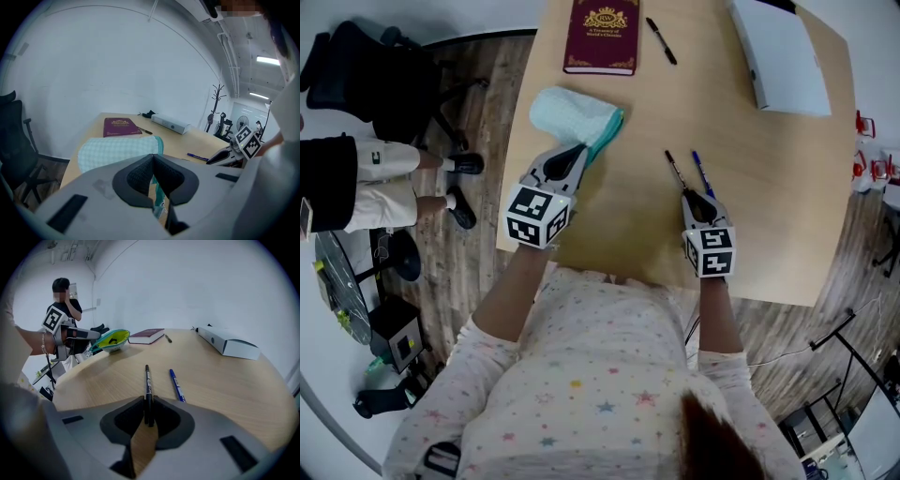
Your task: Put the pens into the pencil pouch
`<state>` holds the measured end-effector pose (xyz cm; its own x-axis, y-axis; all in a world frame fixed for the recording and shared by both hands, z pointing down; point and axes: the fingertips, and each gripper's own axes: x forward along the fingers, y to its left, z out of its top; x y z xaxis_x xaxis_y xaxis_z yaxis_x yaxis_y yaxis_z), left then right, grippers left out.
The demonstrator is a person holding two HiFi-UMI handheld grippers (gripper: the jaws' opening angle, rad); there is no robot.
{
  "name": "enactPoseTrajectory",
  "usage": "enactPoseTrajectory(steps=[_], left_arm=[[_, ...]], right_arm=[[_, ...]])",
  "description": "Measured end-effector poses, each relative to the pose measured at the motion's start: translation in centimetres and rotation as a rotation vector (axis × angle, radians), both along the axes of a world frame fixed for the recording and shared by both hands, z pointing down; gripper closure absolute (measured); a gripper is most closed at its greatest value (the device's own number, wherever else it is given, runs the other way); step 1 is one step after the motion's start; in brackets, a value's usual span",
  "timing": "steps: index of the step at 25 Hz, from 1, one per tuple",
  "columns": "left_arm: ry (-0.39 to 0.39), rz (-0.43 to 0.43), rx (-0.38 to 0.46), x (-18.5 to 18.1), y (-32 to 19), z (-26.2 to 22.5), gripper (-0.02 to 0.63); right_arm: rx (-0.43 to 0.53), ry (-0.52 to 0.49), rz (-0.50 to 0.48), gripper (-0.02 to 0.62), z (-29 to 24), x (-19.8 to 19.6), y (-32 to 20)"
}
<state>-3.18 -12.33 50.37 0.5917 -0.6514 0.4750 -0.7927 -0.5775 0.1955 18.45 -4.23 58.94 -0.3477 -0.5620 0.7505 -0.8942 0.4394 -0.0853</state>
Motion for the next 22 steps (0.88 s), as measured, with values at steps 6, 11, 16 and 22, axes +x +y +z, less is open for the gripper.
enactPoseTrajectory(steps=[6,11,16,22], left_arm=[[-0.006,0.004,0.009,-0.2,0.0,-0.6,0.594],[0.004,0.013,0.011,0.2,0.4,-1.1,0.594],[0.005,0.035,0.012,0.9,1.2,-1.3,0.594],[0.015,0.046,0.009,1.4,2.2,-1.6,0.594]], right_arm=[[0.028,-0.022,-0.025,0.535,-2.0,-0.4,-0.4],[0.033,-0.051,-0.125,0.535,-4.6,-2.6,-0.6],[0.041,-0.048,-0.229,0.535,-6.9,-5.2,-0.9],[0.029,-0.011,-0.32,0.535,-8.1,-7.3,-0.9]])
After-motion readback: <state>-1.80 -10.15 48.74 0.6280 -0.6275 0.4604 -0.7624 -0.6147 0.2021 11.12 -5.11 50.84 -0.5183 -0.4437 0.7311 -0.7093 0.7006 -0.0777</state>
